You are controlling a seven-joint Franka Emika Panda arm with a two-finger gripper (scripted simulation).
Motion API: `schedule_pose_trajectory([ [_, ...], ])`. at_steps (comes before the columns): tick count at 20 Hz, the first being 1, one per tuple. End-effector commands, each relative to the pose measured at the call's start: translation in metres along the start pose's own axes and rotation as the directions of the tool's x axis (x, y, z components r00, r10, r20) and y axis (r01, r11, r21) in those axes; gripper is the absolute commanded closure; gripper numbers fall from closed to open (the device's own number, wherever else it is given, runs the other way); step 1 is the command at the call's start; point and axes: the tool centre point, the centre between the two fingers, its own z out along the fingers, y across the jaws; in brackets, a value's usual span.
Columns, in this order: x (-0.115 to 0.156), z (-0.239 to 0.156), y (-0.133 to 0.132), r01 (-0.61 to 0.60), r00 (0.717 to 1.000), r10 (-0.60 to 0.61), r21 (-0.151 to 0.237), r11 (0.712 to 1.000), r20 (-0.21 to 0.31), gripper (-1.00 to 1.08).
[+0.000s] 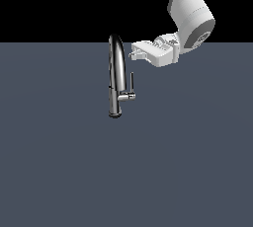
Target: Turn on the faucet by rotating a designated handle.
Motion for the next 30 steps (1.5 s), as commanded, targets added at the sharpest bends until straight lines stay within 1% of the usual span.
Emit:
schedule_pose_trajectory([
  [1,0.018,0.002,-0.004,-0.038,0.998,0.037,0.037,0.999,0.049,1.08],
  [7,0.053,0.009,-0.008,-0.116,0.985,0.101,0.102,0.988,0.142,1.08],
  [10,0.065,0.012,-0.010,-0.145,0.977,0.122,0.123,0.982,0.175,1.08],
  [13,0.073,0.015,-0.010,-0.164,0.971,0.136,0.137,0.977,0.197,1.08],
  [16,0.077,0.017,-0.011,-0.173,0.968,0.142,0.143,0.974,0.207,1.08],
  [21,0.078,0.017,-0.011,-0.174,0.968,0.142,0.143,0.974,0.207,1.08],
  [30,0.073,0.019,0.004,-0.174,0.968,0.142,0.143,0.974,0.207,1.08],
])
